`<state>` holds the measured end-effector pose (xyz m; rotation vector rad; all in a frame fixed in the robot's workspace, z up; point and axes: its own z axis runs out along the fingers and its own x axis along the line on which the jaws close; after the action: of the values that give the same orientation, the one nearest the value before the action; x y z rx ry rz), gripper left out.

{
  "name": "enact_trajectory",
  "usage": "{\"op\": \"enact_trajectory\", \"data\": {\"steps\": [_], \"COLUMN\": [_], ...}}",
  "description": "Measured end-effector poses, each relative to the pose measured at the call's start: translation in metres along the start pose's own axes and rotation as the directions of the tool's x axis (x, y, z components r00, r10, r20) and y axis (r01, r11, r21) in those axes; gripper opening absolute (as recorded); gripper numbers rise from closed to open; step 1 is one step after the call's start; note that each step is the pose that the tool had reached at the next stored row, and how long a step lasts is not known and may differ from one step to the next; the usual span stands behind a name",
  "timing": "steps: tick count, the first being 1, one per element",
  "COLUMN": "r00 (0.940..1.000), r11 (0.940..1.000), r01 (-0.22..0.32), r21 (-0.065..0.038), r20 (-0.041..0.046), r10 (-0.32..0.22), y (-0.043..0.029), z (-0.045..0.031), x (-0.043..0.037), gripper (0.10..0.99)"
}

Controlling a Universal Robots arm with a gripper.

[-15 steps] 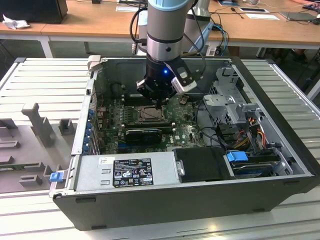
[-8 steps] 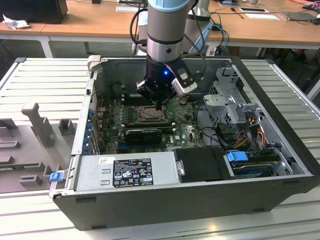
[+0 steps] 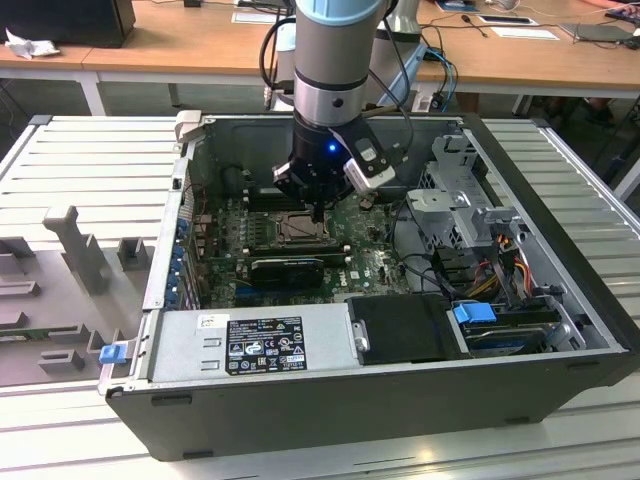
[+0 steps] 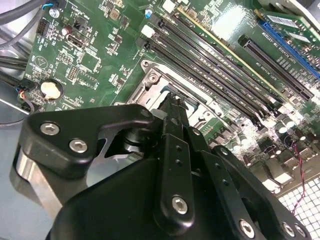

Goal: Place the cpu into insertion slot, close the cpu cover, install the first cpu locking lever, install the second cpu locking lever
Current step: 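Install the second cpu locking lever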

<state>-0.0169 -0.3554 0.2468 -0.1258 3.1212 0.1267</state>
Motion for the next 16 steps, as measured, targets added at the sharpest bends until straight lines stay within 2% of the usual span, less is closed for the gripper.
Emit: {"op": "enact_trajectory", "data": {"steps": [16], "r00": [1.0], "r11": [1.0], "r01": [0.0], "r21": [0.0], "r20": [0.0], "r10": [0.0], "y": [-0.0028], "z": [-0.0014], "x": [0.0006], "gripper": [0.106]}}
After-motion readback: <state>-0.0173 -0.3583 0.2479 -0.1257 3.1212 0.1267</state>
